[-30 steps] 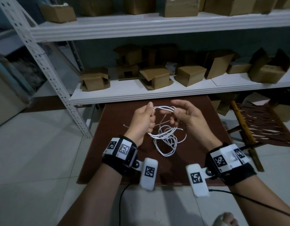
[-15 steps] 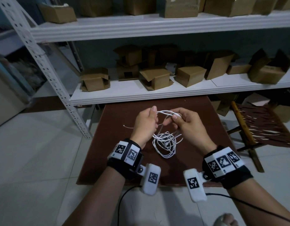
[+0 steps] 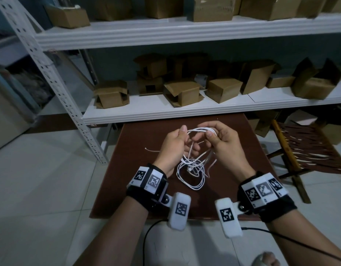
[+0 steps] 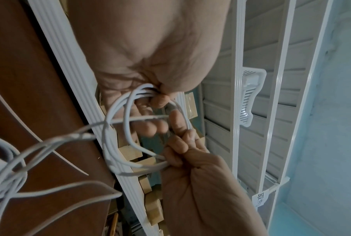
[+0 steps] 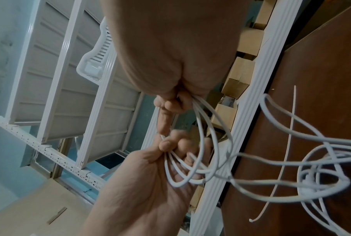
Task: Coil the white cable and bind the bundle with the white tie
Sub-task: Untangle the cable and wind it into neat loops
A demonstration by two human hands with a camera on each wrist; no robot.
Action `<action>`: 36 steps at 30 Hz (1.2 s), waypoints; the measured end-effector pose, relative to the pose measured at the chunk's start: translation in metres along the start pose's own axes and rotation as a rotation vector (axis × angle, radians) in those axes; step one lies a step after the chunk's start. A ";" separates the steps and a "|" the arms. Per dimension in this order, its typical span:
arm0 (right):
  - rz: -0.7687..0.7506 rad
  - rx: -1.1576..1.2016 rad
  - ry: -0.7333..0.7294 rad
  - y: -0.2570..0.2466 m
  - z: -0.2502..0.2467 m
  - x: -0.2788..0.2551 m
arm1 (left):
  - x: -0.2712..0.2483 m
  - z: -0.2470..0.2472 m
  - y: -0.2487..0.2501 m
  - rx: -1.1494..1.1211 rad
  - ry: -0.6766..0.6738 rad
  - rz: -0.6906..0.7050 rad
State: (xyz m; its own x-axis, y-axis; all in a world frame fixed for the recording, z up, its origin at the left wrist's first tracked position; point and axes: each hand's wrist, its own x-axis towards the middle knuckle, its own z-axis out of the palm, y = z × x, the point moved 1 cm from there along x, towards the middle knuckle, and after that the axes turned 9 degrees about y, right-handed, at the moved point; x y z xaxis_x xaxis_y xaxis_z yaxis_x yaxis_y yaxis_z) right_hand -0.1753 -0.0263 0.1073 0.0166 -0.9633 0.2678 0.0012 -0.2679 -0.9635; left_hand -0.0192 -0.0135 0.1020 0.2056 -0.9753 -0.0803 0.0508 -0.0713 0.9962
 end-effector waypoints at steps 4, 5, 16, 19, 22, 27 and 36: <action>-0.013 -0.003 -0.013 -0.003 0.001 -0.001 | 0.000 -0.002 -0.002 0.065 0.039 0.088; -0.013 0.008 -0.019 -0.004 0.002 -0.002 | 0.000 -0.003 -0.002 0.064 0.045 0.092; 0.065 -0.009 -0.026 0.000 0.003 -0.002 | -0.003 0.000 0.003 -0.006 0.040 0.049; 0.055 -0.018 -0.024 -0.001 0.000 -0.001 | -0.002 0.000 0.002 -0.038 -0.022 -0.013; 0.048 -0.040 -0.022 -0.001 -0.004 0.000 | -0.003 -0.001 0.005 -0.108 -0.117 -0.059; 0.021 -0.105 -0.039 0.001 -0.006 -0.001 | -0.007 -0.001 0.009 -0.206 -0.118 -0.153; -0.015 -0.152 -0.049 0.003 -0.005 0.000 | -0.006 0.002 0.008 -0.267 -0.109 -0.233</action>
State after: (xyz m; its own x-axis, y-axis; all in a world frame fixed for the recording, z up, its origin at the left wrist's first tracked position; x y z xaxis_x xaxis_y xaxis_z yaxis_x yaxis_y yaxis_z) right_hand -0.1801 -0.0270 0.1040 0.0668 -0.9582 0.2781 -0.1490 -0.2852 -0.9468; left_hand -0.0225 -0.0083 0.1103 0.0537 -0.9570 -0.2851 0.3401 -0.2509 0.9063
